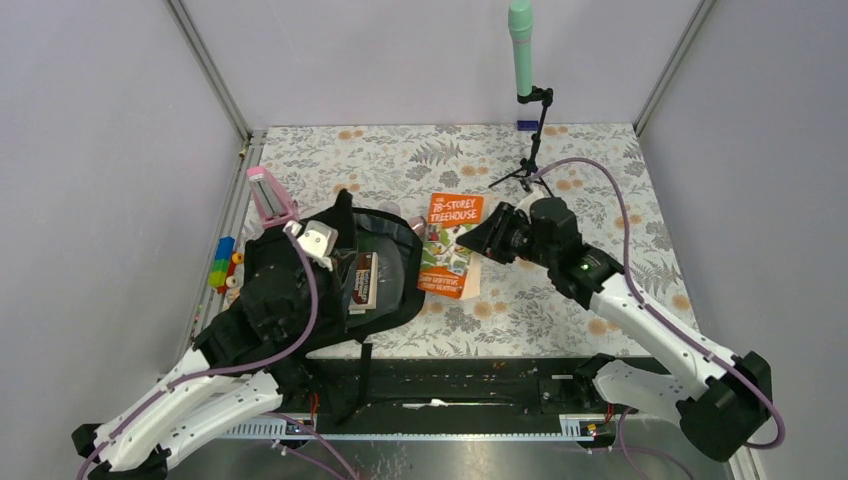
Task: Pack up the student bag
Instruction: Place the book in the student bag.
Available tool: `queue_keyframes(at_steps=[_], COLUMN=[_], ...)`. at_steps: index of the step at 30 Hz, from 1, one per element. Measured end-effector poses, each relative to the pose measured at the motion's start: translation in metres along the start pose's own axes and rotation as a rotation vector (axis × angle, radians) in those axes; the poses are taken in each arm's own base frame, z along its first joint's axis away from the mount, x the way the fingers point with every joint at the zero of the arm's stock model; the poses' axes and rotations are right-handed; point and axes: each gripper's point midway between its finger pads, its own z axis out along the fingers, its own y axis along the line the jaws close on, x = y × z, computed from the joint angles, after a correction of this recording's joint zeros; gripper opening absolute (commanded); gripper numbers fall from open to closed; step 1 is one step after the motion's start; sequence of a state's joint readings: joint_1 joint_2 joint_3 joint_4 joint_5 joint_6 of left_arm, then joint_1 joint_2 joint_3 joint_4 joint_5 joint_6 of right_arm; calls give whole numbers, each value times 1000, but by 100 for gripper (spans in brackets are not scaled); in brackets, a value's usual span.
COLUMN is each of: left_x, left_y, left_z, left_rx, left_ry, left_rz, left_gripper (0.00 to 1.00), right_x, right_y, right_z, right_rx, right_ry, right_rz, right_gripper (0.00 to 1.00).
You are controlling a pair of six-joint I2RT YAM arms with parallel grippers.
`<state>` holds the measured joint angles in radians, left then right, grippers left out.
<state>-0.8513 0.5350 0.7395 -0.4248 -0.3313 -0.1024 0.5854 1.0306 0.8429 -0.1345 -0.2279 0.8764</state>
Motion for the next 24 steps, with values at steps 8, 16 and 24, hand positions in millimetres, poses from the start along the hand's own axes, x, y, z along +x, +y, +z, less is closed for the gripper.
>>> queue_keyframes(at_steps=[8,16,24], left_x=[-14,-13,-13], left_y=[-6,-13,-15], left_z=[-13,-14,-15], left_rx=[66,102,122], left_ry=[-94,-89,-88], left_rz=[-13,-10,-10], left_gripper=[0,0,0], right_x=[28,54,88], right_y=[43,48,64], right_z=[44,108,136], right_rx=[-126,-94,-78], right_ry=[67,157,255], right_rz=[84,125,96], right_gripper=[0,0,0])
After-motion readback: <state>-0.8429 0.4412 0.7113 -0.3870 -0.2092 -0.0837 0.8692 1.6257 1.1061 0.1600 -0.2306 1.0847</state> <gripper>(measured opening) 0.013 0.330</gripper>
